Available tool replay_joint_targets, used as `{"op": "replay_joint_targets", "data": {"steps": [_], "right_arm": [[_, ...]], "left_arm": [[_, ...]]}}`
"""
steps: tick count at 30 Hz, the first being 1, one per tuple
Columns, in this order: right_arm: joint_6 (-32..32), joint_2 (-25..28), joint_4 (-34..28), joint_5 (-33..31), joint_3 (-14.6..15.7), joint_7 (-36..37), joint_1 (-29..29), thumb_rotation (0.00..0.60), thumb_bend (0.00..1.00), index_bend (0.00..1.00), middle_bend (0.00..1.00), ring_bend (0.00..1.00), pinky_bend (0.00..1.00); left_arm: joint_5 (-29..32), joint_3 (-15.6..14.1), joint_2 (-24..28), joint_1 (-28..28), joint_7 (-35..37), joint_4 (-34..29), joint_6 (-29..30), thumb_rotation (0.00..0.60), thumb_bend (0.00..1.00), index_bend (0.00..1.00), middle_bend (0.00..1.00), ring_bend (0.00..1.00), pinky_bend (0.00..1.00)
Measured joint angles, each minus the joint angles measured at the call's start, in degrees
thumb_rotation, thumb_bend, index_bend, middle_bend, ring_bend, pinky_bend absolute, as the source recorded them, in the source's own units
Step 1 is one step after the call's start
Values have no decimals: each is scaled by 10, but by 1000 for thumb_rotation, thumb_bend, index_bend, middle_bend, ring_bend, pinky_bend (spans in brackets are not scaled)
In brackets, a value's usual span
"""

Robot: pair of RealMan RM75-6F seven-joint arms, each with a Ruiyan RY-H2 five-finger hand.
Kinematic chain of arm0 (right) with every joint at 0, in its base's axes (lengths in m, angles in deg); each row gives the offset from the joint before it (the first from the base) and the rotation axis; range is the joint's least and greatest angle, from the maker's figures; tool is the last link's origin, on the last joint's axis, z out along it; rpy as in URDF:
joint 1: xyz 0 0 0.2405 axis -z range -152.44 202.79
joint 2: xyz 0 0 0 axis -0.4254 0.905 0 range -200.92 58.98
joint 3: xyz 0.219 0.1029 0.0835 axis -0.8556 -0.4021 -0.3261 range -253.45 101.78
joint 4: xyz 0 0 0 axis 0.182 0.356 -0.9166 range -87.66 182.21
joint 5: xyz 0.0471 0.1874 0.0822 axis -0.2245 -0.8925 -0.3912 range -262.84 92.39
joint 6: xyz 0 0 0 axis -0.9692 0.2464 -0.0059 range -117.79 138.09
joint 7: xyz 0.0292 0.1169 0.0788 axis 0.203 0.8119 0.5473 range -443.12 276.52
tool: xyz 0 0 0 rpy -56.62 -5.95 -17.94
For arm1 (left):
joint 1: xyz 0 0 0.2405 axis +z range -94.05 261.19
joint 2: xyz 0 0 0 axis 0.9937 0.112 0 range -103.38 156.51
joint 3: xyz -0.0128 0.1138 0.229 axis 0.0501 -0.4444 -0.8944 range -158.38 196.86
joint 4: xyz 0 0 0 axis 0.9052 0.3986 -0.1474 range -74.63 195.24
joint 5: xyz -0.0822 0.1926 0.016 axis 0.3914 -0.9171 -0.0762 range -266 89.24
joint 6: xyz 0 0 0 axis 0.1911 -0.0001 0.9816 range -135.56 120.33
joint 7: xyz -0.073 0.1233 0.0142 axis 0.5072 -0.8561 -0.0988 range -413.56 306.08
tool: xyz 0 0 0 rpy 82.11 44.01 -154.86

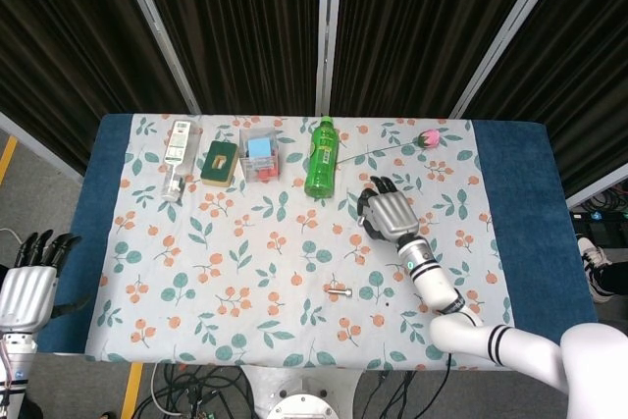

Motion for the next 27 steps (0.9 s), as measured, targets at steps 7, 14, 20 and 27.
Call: {"op": "replay_joint_targets", "data": {"steps": [7,14,20,27], "right_arm": [[-6,9,-16,7,5,0,1,600,367,379,261,26,26],[-55,50,-79,58,14,-17,12,600,319,356,264,22,0],[-90,107,-192,124,33,-26,26,600,224,353,284,32,20],[-60,137,-285,151,77,-51,26,600,177,353,273,26,60]], "left_arm": [[-4,-1,0,0,-2,0,3,600,69,163,135,37,34],[-3,1,2,0,-3,-2,5,600,70,163,135,37,34],[-6,1,5,0,-12,-9,9,600,70,163,135,37,34],[-10,-1,9,6,-23,-21,19,600,69,163,135,38,34]]}}
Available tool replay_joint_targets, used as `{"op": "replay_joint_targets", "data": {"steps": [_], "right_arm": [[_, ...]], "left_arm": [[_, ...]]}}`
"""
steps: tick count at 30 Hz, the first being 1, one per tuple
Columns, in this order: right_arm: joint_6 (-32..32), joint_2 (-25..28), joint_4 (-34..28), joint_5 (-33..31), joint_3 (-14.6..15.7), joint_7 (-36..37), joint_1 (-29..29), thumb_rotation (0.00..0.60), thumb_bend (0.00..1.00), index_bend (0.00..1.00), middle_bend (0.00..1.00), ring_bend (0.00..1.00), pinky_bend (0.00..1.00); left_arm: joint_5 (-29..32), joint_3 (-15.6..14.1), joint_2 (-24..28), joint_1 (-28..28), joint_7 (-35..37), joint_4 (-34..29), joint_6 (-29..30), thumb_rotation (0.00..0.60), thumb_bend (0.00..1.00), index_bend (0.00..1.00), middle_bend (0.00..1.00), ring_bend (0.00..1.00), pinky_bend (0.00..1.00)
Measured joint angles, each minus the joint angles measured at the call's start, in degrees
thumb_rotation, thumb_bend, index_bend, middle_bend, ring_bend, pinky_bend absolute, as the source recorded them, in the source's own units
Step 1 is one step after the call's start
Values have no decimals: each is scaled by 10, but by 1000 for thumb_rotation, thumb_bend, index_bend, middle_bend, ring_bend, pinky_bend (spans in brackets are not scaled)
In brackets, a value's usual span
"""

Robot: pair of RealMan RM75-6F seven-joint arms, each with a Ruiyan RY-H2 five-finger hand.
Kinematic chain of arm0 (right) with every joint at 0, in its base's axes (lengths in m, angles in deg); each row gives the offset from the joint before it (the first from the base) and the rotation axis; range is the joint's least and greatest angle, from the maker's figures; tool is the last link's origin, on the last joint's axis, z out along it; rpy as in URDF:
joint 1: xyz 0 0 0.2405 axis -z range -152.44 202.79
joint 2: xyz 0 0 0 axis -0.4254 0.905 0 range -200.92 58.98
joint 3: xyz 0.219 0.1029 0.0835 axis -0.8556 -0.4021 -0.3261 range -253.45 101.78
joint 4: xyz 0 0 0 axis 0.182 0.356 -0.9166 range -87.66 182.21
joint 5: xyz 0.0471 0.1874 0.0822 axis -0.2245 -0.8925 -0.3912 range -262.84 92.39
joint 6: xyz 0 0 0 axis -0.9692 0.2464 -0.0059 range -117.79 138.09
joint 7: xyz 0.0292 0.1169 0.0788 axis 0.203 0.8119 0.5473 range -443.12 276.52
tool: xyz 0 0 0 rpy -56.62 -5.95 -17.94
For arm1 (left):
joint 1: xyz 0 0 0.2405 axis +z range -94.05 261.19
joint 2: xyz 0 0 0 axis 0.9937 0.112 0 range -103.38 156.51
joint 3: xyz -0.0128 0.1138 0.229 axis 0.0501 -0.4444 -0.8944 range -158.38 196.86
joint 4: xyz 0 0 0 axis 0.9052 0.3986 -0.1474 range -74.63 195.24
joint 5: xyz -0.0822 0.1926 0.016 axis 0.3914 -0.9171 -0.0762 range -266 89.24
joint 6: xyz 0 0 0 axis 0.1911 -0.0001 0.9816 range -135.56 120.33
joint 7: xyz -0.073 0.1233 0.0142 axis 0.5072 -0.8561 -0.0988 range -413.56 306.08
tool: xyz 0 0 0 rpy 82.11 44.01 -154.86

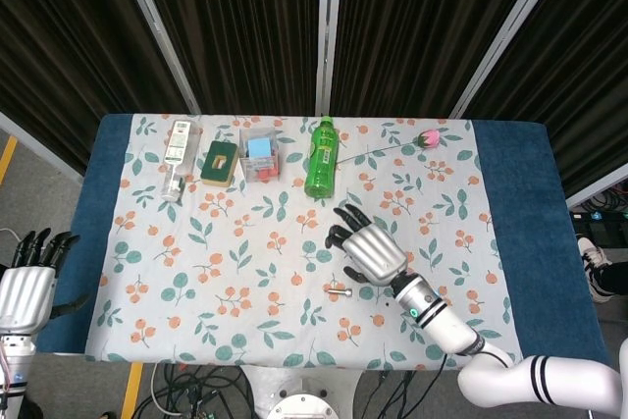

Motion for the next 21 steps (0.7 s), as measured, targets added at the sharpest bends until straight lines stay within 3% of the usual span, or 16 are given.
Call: {"op": "replay_joint_targets", "data": {"steps": [7,16,21], "right_arm": [[19,-38,0,-16,35,-79,-3,600,177,352,195,0,0],[-22,-99,23,-58,56,-209,8,600,177,358,180,0,0],[-35,-125,35,-89,60,-236,14,600,177,362,172,0,0]], "left_arm": [[-5,-4,3,2,0,-2,2,600,69,163,135,37,34],[-6,-6,2,3,8,1,-2,600,69,163,135,38,34],[-8,-7,2,3,11,2,-1,600,69,163,135,38,34]]}}
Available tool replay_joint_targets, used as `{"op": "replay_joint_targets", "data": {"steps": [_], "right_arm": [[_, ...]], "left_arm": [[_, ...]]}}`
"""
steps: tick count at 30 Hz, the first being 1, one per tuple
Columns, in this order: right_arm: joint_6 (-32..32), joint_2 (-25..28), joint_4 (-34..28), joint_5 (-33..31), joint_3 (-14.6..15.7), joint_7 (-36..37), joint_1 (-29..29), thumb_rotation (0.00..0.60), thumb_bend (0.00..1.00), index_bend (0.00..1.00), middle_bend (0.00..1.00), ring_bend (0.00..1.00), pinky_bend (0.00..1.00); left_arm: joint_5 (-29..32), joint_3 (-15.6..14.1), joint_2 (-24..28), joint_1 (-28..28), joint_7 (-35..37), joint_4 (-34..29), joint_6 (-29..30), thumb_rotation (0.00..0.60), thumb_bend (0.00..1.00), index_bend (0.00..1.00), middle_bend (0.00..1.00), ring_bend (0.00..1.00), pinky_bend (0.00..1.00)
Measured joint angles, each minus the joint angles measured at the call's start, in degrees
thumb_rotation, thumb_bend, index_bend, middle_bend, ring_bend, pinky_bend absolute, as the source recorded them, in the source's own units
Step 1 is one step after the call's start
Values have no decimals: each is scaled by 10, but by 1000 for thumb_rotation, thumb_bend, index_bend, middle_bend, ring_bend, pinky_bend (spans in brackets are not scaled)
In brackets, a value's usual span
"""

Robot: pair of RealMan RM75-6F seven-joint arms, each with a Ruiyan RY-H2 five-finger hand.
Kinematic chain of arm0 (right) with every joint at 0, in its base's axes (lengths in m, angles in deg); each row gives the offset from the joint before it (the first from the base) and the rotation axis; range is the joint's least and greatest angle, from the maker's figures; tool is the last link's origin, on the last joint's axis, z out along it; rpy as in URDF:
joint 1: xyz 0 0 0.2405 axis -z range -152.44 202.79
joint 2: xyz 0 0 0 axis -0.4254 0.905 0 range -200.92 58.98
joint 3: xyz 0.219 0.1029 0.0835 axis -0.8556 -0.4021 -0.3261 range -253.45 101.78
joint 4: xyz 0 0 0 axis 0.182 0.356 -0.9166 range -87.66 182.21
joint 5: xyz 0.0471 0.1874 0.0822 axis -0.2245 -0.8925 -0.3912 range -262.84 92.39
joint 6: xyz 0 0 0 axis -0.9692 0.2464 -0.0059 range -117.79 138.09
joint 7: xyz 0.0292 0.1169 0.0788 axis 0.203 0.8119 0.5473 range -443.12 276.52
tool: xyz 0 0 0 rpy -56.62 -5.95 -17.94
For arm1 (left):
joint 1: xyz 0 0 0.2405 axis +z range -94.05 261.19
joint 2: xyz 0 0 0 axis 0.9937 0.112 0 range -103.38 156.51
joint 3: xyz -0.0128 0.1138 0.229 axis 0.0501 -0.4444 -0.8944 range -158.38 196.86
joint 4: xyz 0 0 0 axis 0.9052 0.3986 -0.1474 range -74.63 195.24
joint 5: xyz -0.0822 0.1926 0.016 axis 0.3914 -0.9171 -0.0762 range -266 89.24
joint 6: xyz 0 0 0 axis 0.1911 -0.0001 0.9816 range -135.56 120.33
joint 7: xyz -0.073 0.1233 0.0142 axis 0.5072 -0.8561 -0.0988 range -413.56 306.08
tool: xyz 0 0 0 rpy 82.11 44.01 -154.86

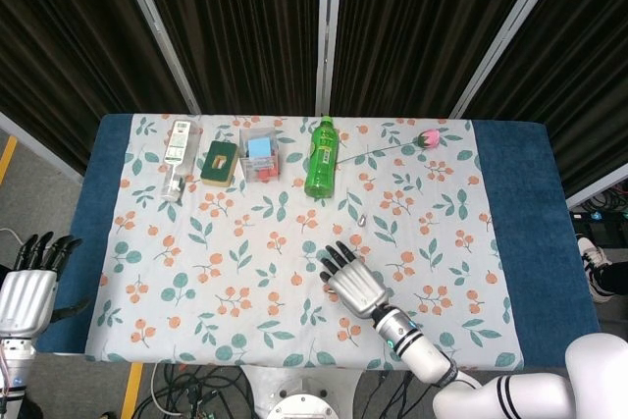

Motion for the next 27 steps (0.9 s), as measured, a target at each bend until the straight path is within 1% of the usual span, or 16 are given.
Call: {"op": "replay_joint_targets", "data": {"steps": [4,12,20,27], "right_arm": [[2,-4,-7,-11,4,-10,1,600,177,370,174,0,0],[-12,0,-17,6,11,-5,8,600,182,470,206,0,0],[-14,-4,-9,4,8,-6,10,600,201,481,205,0,0],[-9,-12,-3,-11,2,-13,7,600,210,476,206,0,0]], "left_arm": [[-2,-1,0,0,2,1,0,600,69,163,135,37,34],[-3,-1,-2,1,5,6,1,600,69,163,135,37,35],[-2,-2,-3,2,6,7,0,600,69,163,135,38,35],[-2,-2,-4,3,9,10,1,600,69,163,135,38,35]]}}
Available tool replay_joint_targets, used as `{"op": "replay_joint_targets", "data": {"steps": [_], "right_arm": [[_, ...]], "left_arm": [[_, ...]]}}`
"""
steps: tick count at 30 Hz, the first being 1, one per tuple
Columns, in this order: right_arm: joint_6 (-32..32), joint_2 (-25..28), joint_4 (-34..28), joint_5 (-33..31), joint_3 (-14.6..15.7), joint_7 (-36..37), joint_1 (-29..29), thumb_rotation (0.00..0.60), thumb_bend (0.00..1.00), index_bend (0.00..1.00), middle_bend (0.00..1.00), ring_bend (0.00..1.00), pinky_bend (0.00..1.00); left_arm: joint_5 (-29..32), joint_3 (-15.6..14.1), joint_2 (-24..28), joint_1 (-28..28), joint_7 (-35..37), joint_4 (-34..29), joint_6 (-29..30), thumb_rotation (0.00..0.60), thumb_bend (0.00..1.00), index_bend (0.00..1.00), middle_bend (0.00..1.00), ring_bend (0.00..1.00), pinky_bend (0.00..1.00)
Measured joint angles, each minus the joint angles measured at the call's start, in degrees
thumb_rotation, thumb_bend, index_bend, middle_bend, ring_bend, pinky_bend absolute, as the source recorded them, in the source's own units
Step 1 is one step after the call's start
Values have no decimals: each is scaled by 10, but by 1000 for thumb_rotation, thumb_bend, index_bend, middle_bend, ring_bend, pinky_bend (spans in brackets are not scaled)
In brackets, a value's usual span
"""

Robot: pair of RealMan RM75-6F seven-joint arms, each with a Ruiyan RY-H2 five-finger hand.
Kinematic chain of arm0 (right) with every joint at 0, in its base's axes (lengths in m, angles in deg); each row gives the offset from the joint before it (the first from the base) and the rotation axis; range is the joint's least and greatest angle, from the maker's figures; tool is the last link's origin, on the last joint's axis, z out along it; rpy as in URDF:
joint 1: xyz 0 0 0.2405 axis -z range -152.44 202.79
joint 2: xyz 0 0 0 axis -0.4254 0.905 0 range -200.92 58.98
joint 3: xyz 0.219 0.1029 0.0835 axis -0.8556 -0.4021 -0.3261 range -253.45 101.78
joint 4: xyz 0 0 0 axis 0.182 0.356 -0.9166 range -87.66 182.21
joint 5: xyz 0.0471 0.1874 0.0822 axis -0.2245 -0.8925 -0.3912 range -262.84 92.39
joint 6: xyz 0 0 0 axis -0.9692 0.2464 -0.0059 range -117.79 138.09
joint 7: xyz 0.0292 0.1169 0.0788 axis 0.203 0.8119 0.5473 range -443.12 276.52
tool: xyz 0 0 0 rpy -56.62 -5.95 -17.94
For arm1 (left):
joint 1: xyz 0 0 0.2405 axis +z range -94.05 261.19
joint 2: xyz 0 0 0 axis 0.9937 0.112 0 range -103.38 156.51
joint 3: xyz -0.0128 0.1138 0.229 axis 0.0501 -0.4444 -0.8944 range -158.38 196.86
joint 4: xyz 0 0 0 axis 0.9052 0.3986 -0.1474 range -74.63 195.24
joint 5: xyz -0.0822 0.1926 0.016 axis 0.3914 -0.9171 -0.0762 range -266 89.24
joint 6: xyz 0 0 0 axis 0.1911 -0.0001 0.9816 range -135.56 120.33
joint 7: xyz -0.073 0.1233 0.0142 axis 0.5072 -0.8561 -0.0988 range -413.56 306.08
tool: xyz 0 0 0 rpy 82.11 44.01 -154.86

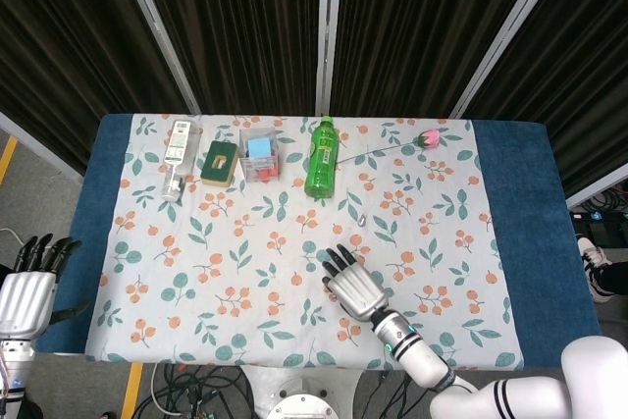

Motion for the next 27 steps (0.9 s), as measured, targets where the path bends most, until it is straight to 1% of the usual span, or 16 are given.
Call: {"op": "replay_joint_targets", "data": {"steps": [4,8,11,19,24,27], "right_arm": [[3,-1,0,-8,0,-6,-2,600,227,475,210,0,0],[2,-2,1,-3,0,-2,-2,600,277,508,220,0,0],[1,-2,3,4,1,3,-1,600,296,533,231,0,0],[-4,-3,9,17,1,16,1,600,316,565,241,0,0],[-7,4,3,25,-8,54,6,600,317,581,248,0,0],[-6,14,-4,27,-18,102,11,600,317,584,250,0,0]], "left_arm": [[0,0,-1,0,2,2,-1,600,70,163,135,37,35],[-2,0,-2,0,3,3,-1,600,70,163,135,37,35],[-1,0,-2,0,2,4,-1,600,70,163,135,38,35],[-1,-1,-3,2,4,5,0,600,70,163,135,38,34],[-2,-1,-2,2,3,4,1,600,69,163,135,37,35],[-3,-1,-2,1,2,3,1,600,69,163,135,38,34]]}}
